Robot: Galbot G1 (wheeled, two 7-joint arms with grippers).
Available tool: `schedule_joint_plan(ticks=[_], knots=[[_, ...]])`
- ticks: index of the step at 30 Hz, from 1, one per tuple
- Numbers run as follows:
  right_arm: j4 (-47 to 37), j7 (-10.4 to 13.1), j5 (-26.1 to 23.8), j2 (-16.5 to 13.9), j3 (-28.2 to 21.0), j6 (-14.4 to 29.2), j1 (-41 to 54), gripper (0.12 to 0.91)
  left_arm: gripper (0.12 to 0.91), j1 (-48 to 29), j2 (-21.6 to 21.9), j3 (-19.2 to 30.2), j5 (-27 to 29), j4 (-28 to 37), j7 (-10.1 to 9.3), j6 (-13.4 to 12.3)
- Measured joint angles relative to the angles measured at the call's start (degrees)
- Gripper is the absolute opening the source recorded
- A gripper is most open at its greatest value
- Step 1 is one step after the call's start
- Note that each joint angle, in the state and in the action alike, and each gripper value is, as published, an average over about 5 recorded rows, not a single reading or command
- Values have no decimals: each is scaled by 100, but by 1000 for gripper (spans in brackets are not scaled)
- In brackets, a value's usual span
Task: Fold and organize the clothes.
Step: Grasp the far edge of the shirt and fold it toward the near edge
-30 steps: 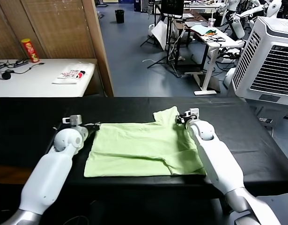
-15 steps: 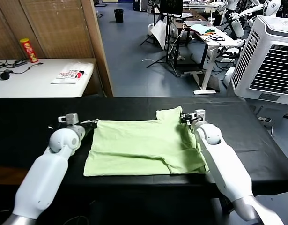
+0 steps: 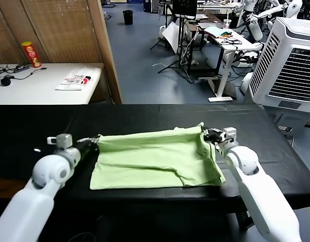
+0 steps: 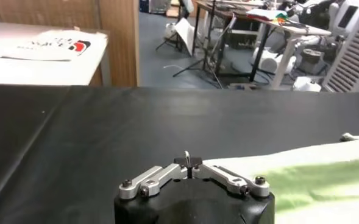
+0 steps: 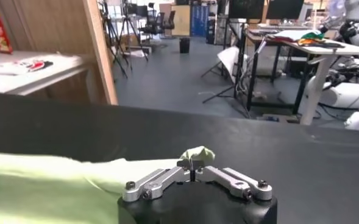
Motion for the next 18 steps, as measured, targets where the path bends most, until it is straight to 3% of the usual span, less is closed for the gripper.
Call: schedule_joint_plan(ticks=[11,18], knots=[[867,104,46,-437,243,-390,-855,122,126,1085,124,-527,220,-922,-160,29],[1184,144,-103,-511,329,-604,-1311,122,126,1708,79,-768,357,-1212,-257,110]])
